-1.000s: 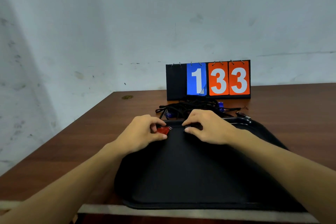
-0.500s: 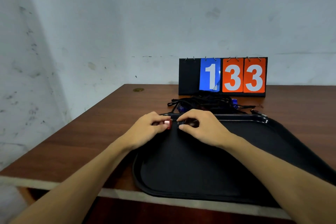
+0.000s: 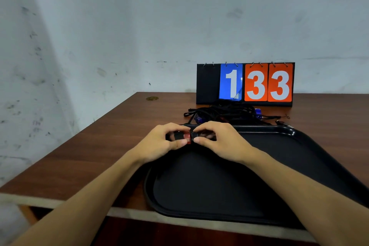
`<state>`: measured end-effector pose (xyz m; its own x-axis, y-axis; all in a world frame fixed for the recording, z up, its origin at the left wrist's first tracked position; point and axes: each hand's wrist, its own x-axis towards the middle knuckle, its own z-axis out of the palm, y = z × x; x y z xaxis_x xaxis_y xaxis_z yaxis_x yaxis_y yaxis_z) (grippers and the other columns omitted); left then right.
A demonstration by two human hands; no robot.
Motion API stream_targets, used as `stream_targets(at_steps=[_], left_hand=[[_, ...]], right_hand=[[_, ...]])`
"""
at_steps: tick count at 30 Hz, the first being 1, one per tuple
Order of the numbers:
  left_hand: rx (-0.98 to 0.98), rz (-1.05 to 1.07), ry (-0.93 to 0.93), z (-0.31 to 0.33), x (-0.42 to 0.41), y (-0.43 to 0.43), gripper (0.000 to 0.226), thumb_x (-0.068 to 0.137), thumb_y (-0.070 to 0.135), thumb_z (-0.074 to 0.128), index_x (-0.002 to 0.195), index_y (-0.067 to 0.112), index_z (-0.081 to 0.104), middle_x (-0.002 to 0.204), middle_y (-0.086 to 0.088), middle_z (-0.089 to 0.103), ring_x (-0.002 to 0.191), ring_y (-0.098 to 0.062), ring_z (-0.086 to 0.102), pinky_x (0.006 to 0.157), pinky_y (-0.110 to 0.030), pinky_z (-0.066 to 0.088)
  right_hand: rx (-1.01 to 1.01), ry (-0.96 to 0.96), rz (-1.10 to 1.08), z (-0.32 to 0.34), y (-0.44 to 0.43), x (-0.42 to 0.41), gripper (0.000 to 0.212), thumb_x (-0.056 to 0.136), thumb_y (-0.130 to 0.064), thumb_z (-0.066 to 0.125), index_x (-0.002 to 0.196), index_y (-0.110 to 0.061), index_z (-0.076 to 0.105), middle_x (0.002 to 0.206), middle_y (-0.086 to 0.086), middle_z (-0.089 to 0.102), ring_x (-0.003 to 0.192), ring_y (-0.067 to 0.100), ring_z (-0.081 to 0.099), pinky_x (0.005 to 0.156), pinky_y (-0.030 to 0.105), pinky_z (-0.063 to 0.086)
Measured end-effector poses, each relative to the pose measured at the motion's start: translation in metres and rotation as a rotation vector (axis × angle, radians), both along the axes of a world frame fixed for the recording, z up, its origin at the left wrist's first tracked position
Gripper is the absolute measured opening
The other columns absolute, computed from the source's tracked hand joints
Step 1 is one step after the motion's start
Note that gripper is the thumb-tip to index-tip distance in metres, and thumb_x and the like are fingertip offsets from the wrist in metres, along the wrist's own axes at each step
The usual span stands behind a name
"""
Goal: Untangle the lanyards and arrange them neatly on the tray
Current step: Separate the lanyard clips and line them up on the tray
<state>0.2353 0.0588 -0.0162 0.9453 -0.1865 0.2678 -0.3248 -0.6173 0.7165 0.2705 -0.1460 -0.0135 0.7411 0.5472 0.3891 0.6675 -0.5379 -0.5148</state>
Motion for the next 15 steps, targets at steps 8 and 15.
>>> stream_targets(at_steps=[8,15], left_hand=[[-0.036,0.029,-0.051,-0.001,0.001,0.000,0.041,0.088,0.029,0.064,0.128,0.026,0.055,0.108,0.011,0.055,0.076,0.000,0.052,0.071,-0.007,0.042],[0.195,0.160,-0.190,0.003,-0.008,-0.001,0.041,0.094,0.042,0.048,0.133,0.030,0.043,0.122,0.014,0.037,0.109,-0.005,0.044,0.099,-0.023,0.035]], right_hand=[[0.115,0.043,-0.043,-0.001,0.001,0.002,0.030,0.090,-0.029,0.063,0.117,-0.017,0.062,0.113,-0.003,0.057,0.096,0.007,0.061,0.082,0.018,0.051],[0.125,0.019,-0.180,0.018,-0.016,0.004,0.026,0.092,-0.020,0.060,0.117,-0.016,0.063,0.114,-0.003,0.057,0.092,0.004,0.056,0.074,0.008,0.039]])
